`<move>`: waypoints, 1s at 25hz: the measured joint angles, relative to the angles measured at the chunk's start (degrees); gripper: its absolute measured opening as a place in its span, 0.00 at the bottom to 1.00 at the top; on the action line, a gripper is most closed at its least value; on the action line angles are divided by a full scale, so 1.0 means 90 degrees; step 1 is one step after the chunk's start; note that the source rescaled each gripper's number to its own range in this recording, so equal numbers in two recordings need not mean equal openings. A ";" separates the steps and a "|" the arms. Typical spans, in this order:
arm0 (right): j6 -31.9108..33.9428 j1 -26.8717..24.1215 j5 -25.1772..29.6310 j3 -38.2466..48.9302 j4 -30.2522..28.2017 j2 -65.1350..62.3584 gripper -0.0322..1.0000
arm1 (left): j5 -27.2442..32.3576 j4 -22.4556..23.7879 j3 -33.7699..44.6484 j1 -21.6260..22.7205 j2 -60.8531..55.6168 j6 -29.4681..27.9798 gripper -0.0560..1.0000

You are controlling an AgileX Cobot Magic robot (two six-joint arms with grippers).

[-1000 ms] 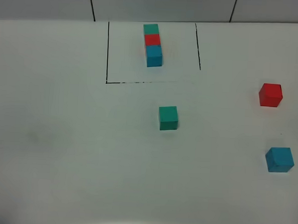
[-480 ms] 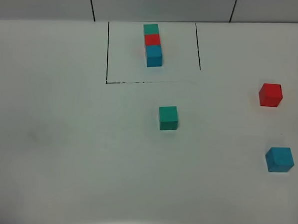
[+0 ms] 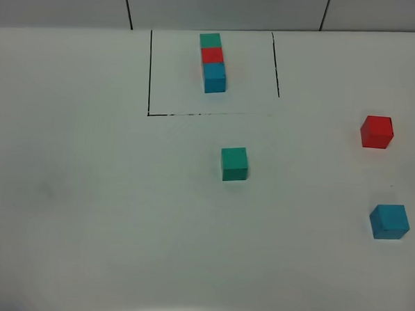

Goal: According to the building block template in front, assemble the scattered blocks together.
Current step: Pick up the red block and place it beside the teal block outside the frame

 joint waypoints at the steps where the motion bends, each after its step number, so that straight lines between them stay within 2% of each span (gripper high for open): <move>1: 0.0000 0.0000 0.0000 0.0000 0.0000 0.0000 0.72 | 0.0000 0.0000 0.0000 0.0000 0.0000 0.0000 0.34; 16: 0.0079 0.0000 0.0000 0.0000 -0.0011 0.0030 0.73 | 0.0000 0.0000 0.0000 0.0000 0.0000 0.0000 0.34; 22: 0.0101 0.0000 0.0063 -0.0266 0.0022 0.1608 0.90 | 0.0000 0.0000 0.0000 0.0000 0.0000 0.0000 0.34; 25: 0.0044 0.0000 -0.0234 -0.0553 -0.0043 0.3061 0.98 | 0.0000 0.0000 0.0000 0.0000 0.0000 0.0000 0.34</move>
